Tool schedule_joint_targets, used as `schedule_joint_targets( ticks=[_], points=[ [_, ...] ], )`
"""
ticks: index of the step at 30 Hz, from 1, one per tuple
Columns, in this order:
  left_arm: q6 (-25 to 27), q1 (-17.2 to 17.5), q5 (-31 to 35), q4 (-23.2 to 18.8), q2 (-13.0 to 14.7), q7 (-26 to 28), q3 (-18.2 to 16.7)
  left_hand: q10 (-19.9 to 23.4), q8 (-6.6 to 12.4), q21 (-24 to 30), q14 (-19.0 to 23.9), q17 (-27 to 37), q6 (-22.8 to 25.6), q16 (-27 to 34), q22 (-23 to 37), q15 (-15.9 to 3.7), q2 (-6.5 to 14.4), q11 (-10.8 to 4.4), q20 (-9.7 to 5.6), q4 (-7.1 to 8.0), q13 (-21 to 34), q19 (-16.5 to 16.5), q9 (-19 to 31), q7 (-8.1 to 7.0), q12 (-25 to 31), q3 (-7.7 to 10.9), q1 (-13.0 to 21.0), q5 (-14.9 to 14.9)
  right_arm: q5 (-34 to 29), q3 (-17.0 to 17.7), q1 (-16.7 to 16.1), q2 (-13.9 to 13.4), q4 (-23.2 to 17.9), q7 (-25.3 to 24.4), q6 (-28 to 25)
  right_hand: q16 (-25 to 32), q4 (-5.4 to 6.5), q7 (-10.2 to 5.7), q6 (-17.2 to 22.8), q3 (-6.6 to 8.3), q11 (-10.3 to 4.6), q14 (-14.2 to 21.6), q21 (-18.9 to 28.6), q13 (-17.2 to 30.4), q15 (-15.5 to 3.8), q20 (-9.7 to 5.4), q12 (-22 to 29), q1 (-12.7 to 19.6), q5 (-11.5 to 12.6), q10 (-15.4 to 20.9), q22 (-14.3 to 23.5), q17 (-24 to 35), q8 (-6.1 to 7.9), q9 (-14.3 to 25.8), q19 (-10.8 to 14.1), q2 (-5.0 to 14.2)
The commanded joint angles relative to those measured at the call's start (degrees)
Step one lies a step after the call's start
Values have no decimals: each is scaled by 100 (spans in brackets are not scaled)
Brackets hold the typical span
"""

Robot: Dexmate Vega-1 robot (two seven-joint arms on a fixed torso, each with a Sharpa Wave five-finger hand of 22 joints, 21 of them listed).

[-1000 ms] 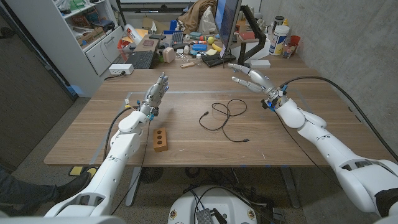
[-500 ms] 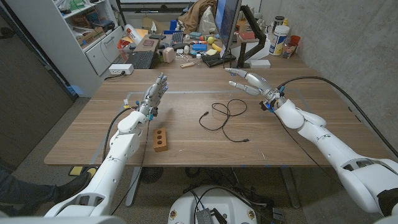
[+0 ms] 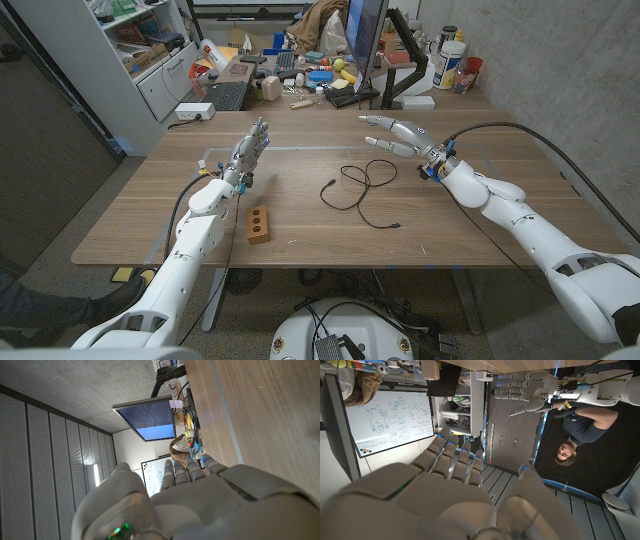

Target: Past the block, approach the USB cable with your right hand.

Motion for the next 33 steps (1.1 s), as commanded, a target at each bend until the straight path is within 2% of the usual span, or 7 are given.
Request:
schedule_joint_targets(
  ticks=[1,4,6,10,33],
  points=[
    [18,32,-12,-58,19,11,-13,6,22,24,4,22,51,21,34,-11,4,-38,45,27,8,-40,30,-24,30,-30,79,-15,-283,-224,50,-166,-126,-247,-202,-33,-3,-11,56,-18,-22,-57,-31,11,-507,-395,-6,19,39,-32,27,7,35,19,-27,44],
    [11,36,-10,-64,23,12,-14,6,21,25,0,22,51,19,34,-5,5,-34,54,27,8,-38,30,-25,30,-30,80,-15,-345,-281,74,-198,-133,-306,-244,-44,0,-9,61,-20,-17,-80,-51,11,-483,-387,-14,17,44,-53,28,8,35,19,-44,52],
    [4,37,-11,-68,25,11,-16,18,21,23,6,22,56,20,34,-6,7,-32,-46,27,8,-46,30,-14,35,-32,83,-17,-408,-318,80,-223,-160,-359,-289,-56,2,-20,84,-20,-14,-108,-75,11,-470,-372,-13,17,48,-54,29,9,42,19,-72,62],
    [20,42,-10,-91,33,21,-17,17,23,23,5,22,67,18,33,2,9,-14,-111,26,7,-46,30,2,34,-33,87,-18,-494,-395,101,-263,-172,-463,-356,-102,8,-44,177,-23,-138,-235,-136,12,-436,-367,-28,17,61,-102,34,12,67,19,-109,91],
    [48,13,6,-60,30,50,-9,18,22,23,6,21,83,15,32,0,18,-17,-71,23,7,-50,30,-8,32,-36,102,-21,-684,-825,272,-397,-94,-544,-745,-115,-27,-95,420,32,-180,-341,-262,11,-349,-303,33,123,93,35,44,10,127,16,-188,211]
  ],
)
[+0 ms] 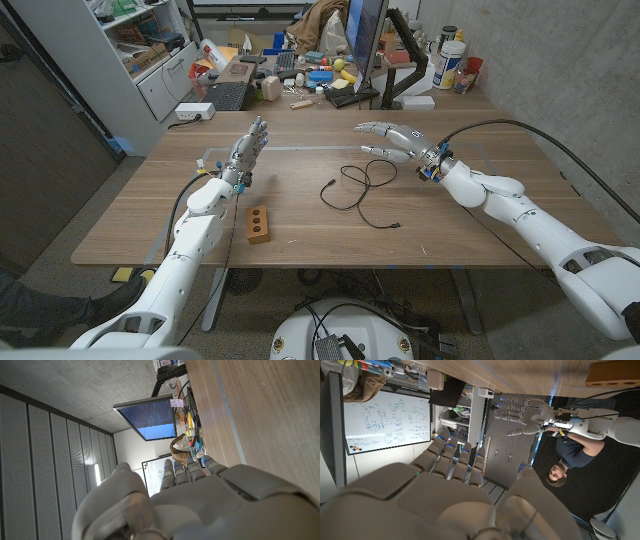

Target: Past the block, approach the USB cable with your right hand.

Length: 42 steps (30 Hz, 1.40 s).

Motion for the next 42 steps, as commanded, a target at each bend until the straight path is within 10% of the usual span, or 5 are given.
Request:
schedule_joint_targets(
  ticks=[1,42],
  points=[
    [19,-22,12,35,-11,26,1,20,22,22,7,21,24,16,32,1,-4,-14,15,23,8,-12,30,-7,34,-36,80,-21,-112,-223,81,-60,56,-45,-249,-12,-40,-20,124,45,-41,-66,-39,11,-324,-326,38,72,30,97,16,8,54,16,-15,88],
    [-25,-168,-16,281,-43,-104,-26,29,17,25,5,22,38,13,32,18,14,-15,38,23,8,-15,31,-4,35,-39,100,-30,98,-420,34,-100,-223,708,-744,7,-171,19,421,165,81,-101,-195,10,-206,-162,71,333,-37,203,32,2,90,10,-63,250]
  ],
)
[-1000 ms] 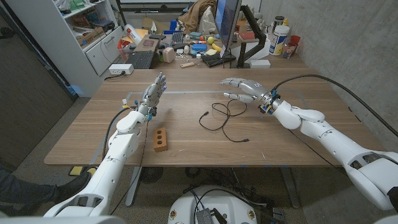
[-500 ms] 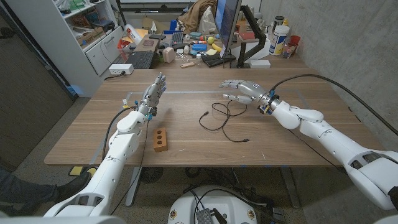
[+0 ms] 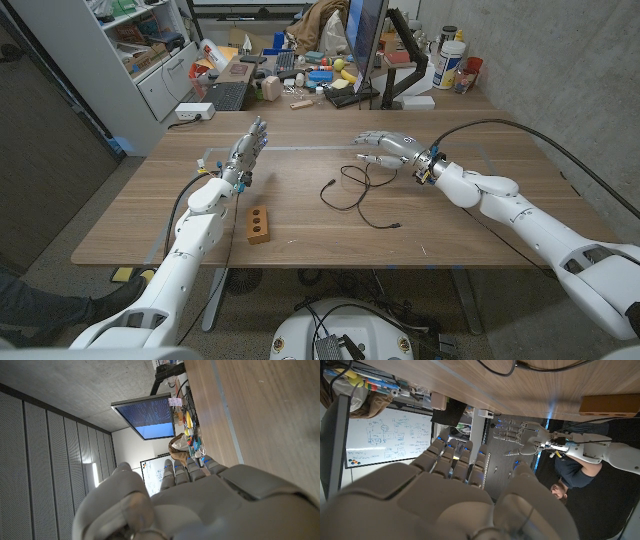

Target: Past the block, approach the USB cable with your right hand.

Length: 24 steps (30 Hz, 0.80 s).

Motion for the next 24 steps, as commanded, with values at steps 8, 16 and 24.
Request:
schedule_joint_targets(
  ticks=[8,16,24],
  points=[
    [-20,-103,-7,152,15,-91,-31,29,10,25,8,22,27,14,32,10,-5,-14,36,23,8,-17,31,-6,34,-40,81,-33,62,-104,55,68,52,408,-218,11,-26,21,106,20,27,-37,-45,10,-189,-184,33,93,-28,72,35,17,23,10,-21,14],
    [-11,-132,6,162,32,-99,-46,24,14,24,0,22,41,11,32,12,-2,-15,41,24,9,-19,31,-5,32,-41,85,-35,78,-159,96,90,88,509,-283,14,-33,22,122,28,34,-33,-73,10,-186,-156,30,107,-47,69,36,18,17,10,-49,30],
    [16,-123,35,123,34,-53,-45,25,12,24,4,23,41,12,32,18,0,-20,40,24,9,-21,31,-6,32,-43,88,-37,66,-255,213,94,293,547,-241,19,-43,26,181,41,36,-21,-91,11,-183,-143,33,130,-67,80,37,17,28,11,-48,53]
  ],
)
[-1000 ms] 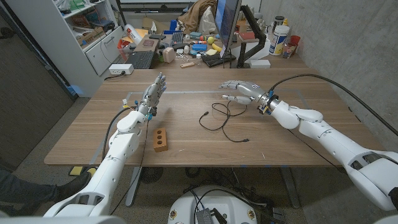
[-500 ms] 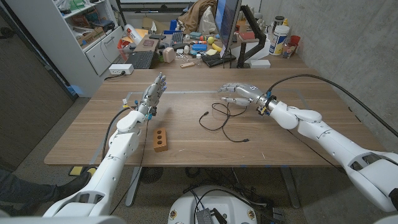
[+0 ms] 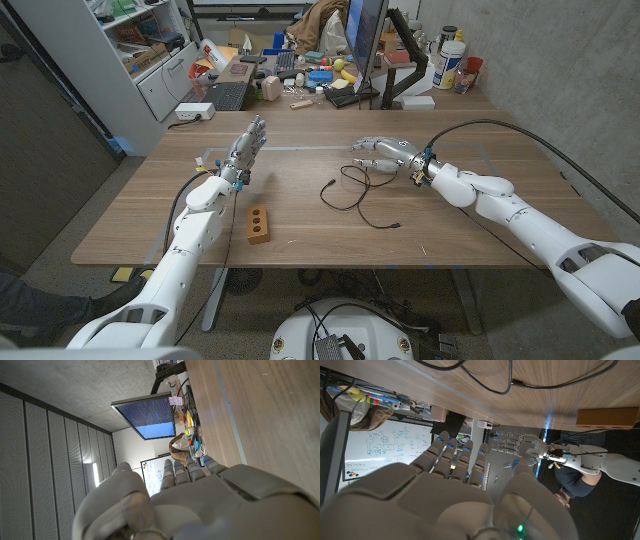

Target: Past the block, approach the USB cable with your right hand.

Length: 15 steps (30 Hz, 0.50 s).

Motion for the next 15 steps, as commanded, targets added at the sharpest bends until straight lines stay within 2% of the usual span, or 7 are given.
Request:
schedule_joint_targets(
  ticks=[1,15],
  points=[
    [35,-12,46,-20,9,35,-9,28,13,25,2,23,43,11,32,19,0,-20,37,24,9,-20,31,-4,33,-43,88,4,3,-127,139,23,223,109,-7,21,-21,5,82,19,4,-16,-18,11,-179,-98,33,86,-27,51,9,16,29,11,-9,9],
    [40,7,55,-6,-48,73,18,25,12,26,0,23,49,10,32,14,4,-12,42,24,9,-18,32,2,32,-44,95,0,57,-242,237,37,416,210,-1,26,-35,0,115,27,17,-3,-45,12,-169,-86,37,108,-60,65,10,16,22,11,-7,25]
  ],
)
